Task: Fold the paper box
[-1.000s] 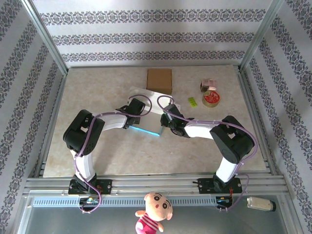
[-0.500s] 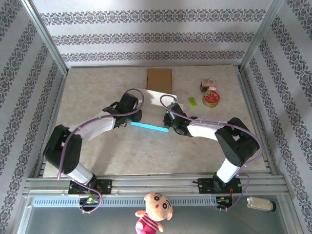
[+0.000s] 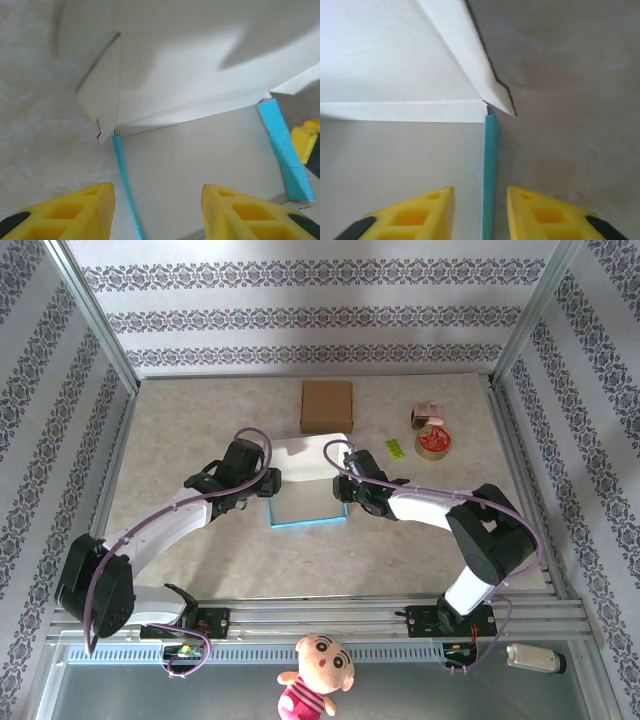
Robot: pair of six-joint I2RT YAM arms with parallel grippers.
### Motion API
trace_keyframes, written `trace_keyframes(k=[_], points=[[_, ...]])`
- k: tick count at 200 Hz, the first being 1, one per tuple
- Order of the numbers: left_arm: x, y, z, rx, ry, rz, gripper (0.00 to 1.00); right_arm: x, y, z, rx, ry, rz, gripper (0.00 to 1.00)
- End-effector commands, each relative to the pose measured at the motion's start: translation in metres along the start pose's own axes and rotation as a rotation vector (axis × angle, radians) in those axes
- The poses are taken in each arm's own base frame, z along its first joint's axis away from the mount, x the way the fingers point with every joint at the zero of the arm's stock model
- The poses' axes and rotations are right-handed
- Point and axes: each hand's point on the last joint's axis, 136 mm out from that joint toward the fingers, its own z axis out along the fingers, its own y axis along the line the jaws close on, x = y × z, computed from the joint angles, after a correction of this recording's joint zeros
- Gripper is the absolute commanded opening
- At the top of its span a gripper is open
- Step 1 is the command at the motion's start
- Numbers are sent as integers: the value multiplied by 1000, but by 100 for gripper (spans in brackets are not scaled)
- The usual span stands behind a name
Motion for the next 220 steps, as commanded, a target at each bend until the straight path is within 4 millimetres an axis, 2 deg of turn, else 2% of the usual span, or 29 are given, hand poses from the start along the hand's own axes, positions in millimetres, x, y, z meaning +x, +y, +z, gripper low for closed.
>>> trace_keyframes(k=[1,31,56,69,89,130,154,180,220], points=[[-12,7,-25,-1,-60,-56,49,-19,14,-34,-79,-66,-23,42],[-24,20,-48,-35,-101,-28,52,-35,6,-67,-100,-136,-40,56],[-28,35,-47,-64,-33,34,54,-53,-3,-82,-151,-166,-154,74],[-30,36,-46,-28,16,60,55,-60,-2,-88,-218,-132,-202,85],[-39,30,-45,30,52,131,59,-71,3,-89,-295,-55,-238,90],[-57,20,-38,94,90,247,68,-94,18,-79,-371,-22,-259,90],[-64,21,-32,83,122,258,72,-99,17,-70,-354,26,-258,88],[-70,23,-25,61,164,203,77,-108,14,-61,-271,69,-192,81],[-66,16,-12,103,217,170,79,-105,14,-50,-218,136,-189,69]])
